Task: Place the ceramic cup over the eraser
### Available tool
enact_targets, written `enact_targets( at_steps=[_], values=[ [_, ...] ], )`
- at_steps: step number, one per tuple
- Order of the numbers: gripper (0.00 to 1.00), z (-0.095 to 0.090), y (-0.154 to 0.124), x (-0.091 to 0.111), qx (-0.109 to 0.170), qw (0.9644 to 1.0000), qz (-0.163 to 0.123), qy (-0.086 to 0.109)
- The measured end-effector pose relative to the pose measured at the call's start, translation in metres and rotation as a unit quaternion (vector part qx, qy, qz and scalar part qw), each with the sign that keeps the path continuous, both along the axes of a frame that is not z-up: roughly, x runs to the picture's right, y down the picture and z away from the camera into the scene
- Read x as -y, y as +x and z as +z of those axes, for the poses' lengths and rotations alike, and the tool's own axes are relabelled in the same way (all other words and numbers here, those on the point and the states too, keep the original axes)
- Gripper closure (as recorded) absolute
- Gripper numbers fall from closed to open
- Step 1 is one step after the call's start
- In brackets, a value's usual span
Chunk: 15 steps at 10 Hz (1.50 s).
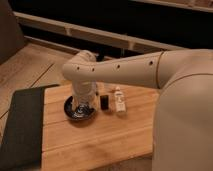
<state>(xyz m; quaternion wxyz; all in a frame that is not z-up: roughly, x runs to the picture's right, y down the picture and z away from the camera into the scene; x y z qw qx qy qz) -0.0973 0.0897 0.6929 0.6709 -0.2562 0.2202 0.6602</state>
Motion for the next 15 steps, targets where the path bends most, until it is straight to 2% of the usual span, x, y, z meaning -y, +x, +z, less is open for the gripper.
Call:
enact_targets(
  at_steps=[10, 11, 12, 13, 14, 15],
  values=[
    [0.35, 0.000, -0.001, 0.001, 0.001, 1.0000, 0.000, 0.001],
    [0.35, 0.002, -0.004, 0.005, 0.010, 0.9999, -0.002, 0.004],
    [0.35, 0.006, -0.008, 0.015, 0.025, 0.9995, -0.004, 0.018],
    [0.35, 0.011, -0.012, 0.033, 0.049, 0.9980, -0.009, 0.039],
    [0.35, 0.015, -0.008, 0.064, 0.072, 0.9943, -0.016, 0.077],
    [0.35, 0.015, 0.000, 0.088, 0.085, 0.9904, -0.021, 0.107]
  ],
)
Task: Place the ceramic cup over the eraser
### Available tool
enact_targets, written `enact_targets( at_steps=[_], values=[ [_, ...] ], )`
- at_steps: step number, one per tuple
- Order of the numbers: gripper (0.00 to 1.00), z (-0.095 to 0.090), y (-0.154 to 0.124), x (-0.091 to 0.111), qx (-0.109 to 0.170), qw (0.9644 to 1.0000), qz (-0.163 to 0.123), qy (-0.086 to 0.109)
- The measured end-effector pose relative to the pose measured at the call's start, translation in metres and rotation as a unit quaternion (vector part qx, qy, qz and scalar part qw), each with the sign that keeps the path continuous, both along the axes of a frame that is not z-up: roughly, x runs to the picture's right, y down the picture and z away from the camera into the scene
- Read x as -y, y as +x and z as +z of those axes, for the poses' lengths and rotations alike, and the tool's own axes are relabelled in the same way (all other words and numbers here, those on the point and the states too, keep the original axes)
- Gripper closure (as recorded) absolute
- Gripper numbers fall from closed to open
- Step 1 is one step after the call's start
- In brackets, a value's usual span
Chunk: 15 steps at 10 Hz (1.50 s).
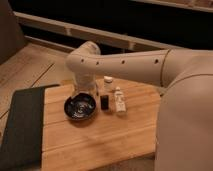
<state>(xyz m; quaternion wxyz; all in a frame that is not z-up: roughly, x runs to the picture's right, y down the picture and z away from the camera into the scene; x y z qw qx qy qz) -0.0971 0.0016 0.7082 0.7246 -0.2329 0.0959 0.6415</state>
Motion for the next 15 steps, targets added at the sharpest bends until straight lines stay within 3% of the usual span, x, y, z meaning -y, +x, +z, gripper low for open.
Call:
enact_targets(
  at_steps=[1, 2, 5, 8, 10, 12, 15],
  values=[
    [0.35, -0.001, 0.010, 0.016, 0.003, 0.9998, -0.002, 0.020],
    [0.35, -0.001, 0.012, 0.020, 0.005, 0.9996, -0.003, 0.026],
    [0.35, -0.002, 0.008, 0.018, 0.007, 0.9997, -0.006, 0.024],
    [0.35, 0.017, -0.002, -0.003, -0.002, 0.9973, -0.068, 0.025],
    [0.35, 0.043, -0.001, 0.004, 0.001, 0.9954, -0.088, 0.036],
    [0.35, 0.072, 0.008, 0.018, 0.011, 0.9962, -0.073, 0.047],
    [0.35, 0.113, 0.042, 0.043, 0.041, 0.9971, -0.002, 0.065]
  ],
)
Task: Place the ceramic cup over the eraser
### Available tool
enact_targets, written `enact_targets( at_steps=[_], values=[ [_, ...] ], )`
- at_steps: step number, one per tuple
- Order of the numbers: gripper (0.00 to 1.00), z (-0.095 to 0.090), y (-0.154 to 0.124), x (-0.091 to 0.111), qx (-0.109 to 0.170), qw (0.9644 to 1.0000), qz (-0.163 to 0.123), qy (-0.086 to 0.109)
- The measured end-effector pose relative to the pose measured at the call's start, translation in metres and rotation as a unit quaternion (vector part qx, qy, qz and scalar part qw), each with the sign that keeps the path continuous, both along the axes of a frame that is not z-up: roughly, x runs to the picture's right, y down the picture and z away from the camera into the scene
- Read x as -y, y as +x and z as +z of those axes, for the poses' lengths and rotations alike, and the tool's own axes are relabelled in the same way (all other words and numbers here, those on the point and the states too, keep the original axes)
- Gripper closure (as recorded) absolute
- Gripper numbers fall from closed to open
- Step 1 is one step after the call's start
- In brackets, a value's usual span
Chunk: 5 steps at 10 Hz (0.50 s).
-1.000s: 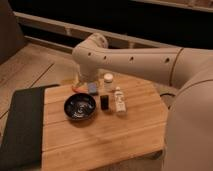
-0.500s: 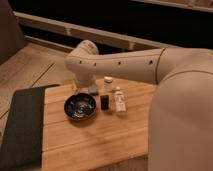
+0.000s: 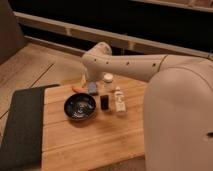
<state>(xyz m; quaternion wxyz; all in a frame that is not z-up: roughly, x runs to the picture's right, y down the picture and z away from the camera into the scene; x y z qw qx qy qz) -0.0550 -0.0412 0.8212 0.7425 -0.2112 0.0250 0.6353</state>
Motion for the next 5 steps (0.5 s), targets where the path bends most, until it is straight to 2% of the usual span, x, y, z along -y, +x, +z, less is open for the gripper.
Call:
enact_targets(
  at_steps=[3, 4, 5],
  values=[
    [0.35, 0.022, 0.051, 0.019, 0.009, 0.9984, 0.054, 0.012],
    [0.35, 0.025, 0.061, 0.021, 0.005, 0.9981, 0.060, 0.013],
    [0.35, 0.024, 0.057, 0.021, 0.007, 0.9982, 0.058, 0.013]
  ],
)
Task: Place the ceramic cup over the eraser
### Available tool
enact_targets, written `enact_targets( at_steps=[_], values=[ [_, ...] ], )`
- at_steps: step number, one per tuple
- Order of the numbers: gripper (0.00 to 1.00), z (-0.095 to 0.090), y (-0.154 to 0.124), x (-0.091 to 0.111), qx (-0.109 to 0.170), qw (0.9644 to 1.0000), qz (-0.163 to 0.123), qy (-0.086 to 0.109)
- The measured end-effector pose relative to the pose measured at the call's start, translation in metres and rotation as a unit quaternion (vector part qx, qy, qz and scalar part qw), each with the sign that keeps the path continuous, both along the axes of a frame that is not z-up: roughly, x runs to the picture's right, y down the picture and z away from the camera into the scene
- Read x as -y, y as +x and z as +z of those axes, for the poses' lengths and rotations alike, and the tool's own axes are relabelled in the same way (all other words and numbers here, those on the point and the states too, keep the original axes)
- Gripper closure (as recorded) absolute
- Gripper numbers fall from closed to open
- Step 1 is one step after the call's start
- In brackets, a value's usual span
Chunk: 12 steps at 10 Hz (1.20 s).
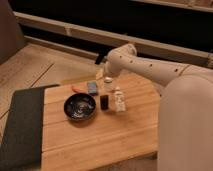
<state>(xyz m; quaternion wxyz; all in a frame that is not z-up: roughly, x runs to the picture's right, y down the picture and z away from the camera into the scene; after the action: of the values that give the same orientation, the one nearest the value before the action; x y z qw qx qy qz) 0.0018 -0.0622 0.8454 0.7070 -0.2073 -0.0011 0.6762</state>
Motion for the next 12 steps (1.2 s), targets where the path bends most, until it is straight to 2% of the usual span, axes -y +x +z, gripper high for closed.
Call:
enact_targets(
  at_steps=[3, 5, 6, 8, 12],
  values=[
    [0.35, -0.001, -0.002, -0.002, 0.000, 1.0000, -0.006, 0.000],
    [0.35, 0.005, -0.003, -0.013, -0.020, 0.9991, -0.036, 0.003],
    [0.35, 0.018, 0.004, -0.016, -0.039, 0.9979, -0.050, 0.010],
    [0.35, 0.035, 0.010, -0.007, -0.046, 0.9969, -0.054, 0.033],
    [0.35, 0.061, 0.007, 0.017, -0.015, 0.9954, -0.049, 0.080]
  ],
)
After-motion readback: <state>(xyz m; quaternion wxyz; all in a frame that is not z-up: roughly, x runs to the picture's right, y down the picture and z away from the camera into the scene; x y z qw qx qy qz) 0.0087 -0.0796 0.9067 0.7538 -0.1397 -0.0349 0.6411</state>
